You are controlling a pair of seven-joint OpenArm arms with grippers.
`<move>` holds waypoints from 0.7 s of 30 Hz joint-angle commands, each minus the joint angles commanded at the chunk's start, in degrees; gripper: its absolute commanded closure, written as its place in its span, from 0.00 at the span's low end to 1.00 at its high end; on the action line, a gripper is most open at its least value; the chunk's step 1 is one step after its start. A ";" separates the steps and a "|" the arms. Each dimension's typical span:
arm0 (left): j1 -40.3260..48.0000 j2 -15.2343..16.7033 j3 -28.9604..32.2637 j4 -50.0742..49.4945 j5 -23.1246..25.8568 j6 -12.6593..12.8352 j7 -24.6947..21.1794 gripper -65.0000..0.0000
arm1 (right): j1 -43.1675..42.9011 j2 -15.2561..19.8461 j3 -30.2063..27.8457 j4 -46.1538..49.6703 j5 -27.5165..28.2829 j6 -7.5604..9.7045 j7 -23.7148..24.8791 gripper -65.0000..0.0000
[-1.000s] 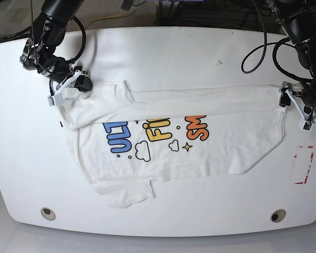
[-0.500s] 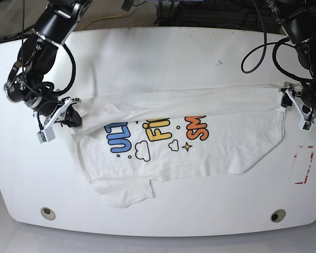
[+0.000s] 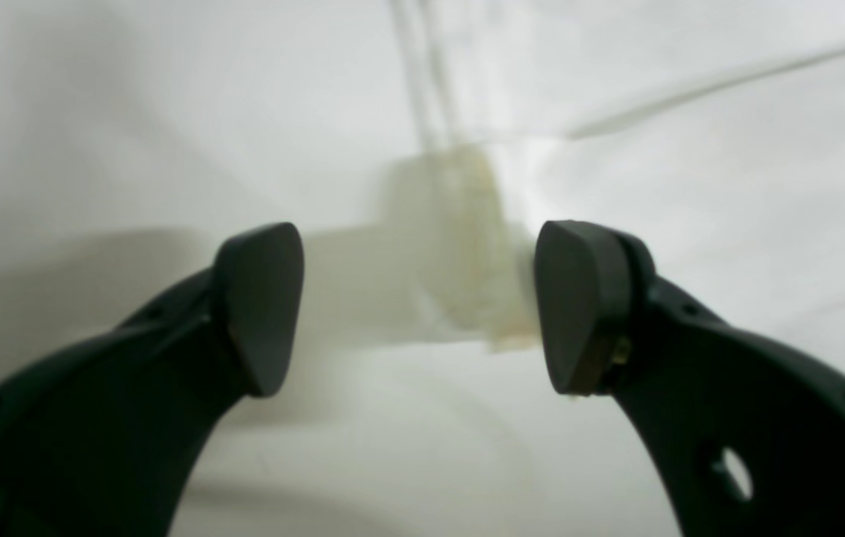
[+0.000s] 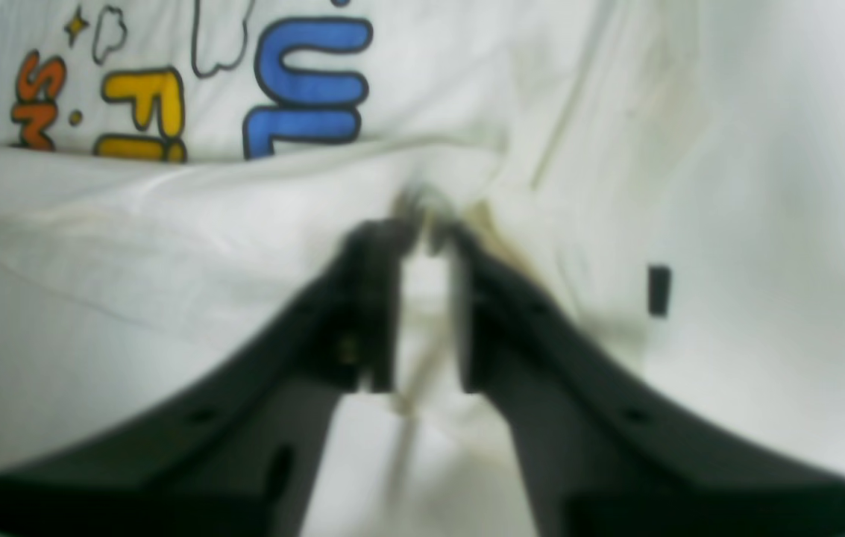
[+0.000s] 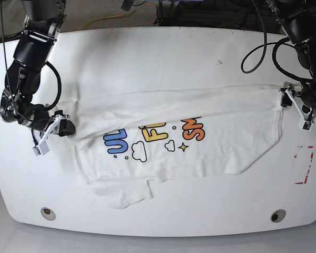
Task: Fold the T-shirt properly
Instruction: 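Open both grippers and release the folded edge, then regrasp the folded edge with both grippers and smooth it flat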
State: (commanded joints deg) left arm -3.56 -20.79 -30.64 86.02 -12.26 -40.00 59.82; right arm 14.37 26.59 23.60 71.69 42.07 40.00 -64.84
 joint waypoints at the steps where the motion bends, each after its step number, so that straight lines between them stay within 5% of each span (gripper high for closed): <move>1: 0.00 0.00 0.00 0.00 -0.09 0.00 0.00 0.30 | -0.70 0.35 0.70 0.09 0.00 0.00 0.00 0.41; 4: 0.00 0.00 -0.26 0.26 -0.79 0.00 0.00 0.30 | -4.75 0.79 3.16 2.73 -0.18 0.00 2.02 0.27; 11: 2.20 -0.44 0.00 0.35 -7.56 0.00 0.00 0.30 | -7.47 1.85 3.25 1.76 -0.79 0.00 6.86 0.26; 18: 4.40 -0.35 0.09 0.44 -9.05 0.00 0.00 0.29 | -7.03 -0.62 3.25 0.79 -12.31 0.00 11.25 0.26; 21: 4.40 -0.18 0.09 0.35 -9.05 0.00 0.00 0.17 | -6.42 -2.37 3.25 0.79 -16.00 0.00 11.78 0.26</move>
State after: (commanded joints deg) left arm 0.84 -20.97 -30.55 86.37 -21.32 -40.00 59.82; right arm 7.96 24.22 26.86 72.48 26.07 40.00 -53.05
